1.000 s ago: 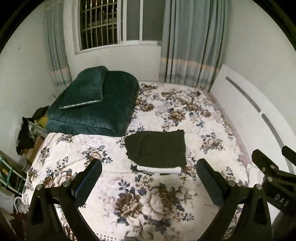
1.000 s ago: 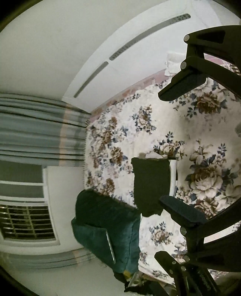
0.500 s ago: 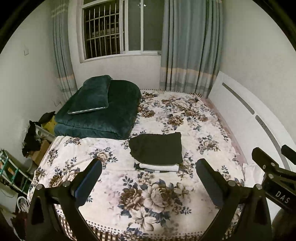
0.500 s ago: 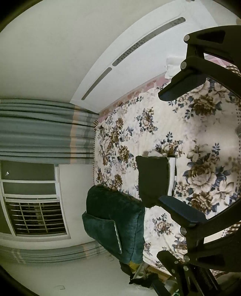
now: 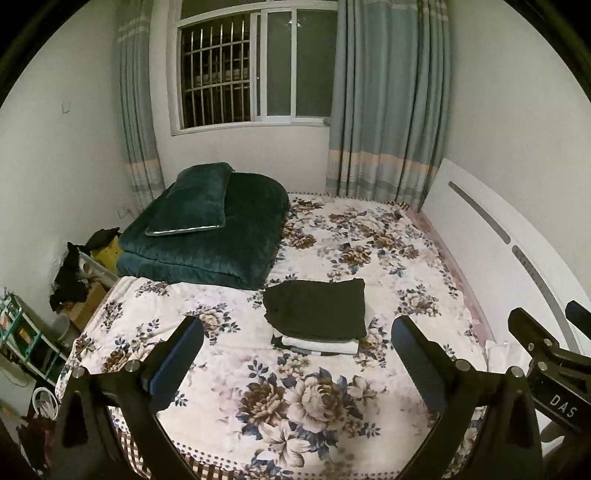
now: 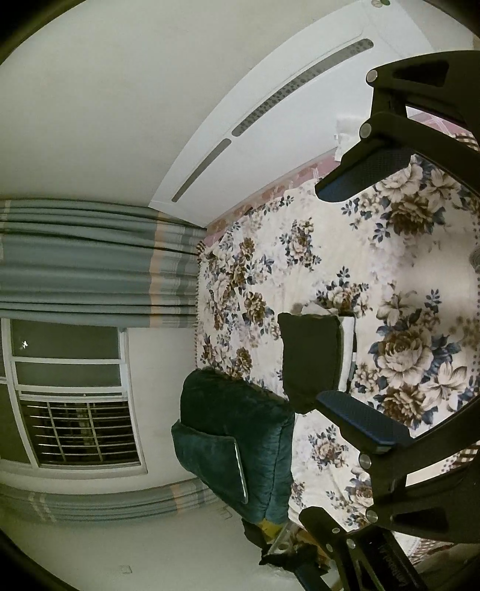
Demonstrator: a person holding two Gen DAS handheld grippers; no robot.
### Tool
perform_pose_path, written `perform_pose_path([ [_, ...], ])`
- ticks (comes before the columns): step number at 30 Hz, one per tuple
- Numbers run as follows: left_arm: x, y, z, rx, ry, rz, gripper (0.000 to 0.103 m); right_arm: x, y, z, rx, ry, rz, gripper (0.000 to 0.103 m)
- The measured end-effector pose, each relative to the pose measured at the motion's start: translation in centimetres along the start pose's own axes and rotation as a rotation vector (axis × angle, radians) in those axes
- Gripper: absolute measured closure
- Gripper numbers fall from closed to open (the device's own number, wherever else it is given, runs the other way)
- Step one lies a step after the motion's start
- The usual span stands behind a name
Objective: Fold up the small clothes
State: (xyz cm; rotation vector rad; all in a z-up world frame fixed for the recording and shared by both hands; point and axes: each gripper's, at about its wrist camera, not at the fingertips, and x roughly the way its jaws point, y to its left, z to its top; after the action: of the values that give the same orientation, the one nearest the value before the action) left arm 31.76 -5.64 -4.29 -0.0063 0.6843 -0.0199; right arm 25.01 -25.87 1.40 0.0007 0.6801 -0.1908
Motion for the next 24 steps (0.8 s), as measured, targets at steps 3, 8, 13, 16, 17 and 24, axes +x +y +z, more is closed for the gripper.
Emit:
perform_pose_path([
  [3,-0.1,0.0,-0.1,-0.005,-0.002,0.009,0.0,-0.3,-0.1,0.3,-0.003,-0.008,0.009,0.0],
  [8,-0.5,0.0,-0.3,-0.008,-0.005,0.015,0.0,-0.7,0.1,0.8,-0.007,-0.01,0.017,0.0],
  [13,-0.8,0.0,-0.3,-0.005,-0.01,0.024,0.0,-0.6,0.0,1.2,-0.007,-0.008,0.023,0.0],
  [16,-0.9,0.1,-0.3,-0.005,-0.013,0.028,0.0,-0.6,0.1,1.6,-0.013,-0.01,0.031,0.0],
  [17,-0.9,0.1,-0.3,-0.004,-0.013,0.027,0.0,-0.6,0.1,1.6,-0.014,-0.009,0.031,0.0],
  [24,-1.1,0.1,-0.1,-0.003,-0.015,0.027,0.0,-0.7,0.1,1.5,-0.012,-0.01,0.033,0.0],
])
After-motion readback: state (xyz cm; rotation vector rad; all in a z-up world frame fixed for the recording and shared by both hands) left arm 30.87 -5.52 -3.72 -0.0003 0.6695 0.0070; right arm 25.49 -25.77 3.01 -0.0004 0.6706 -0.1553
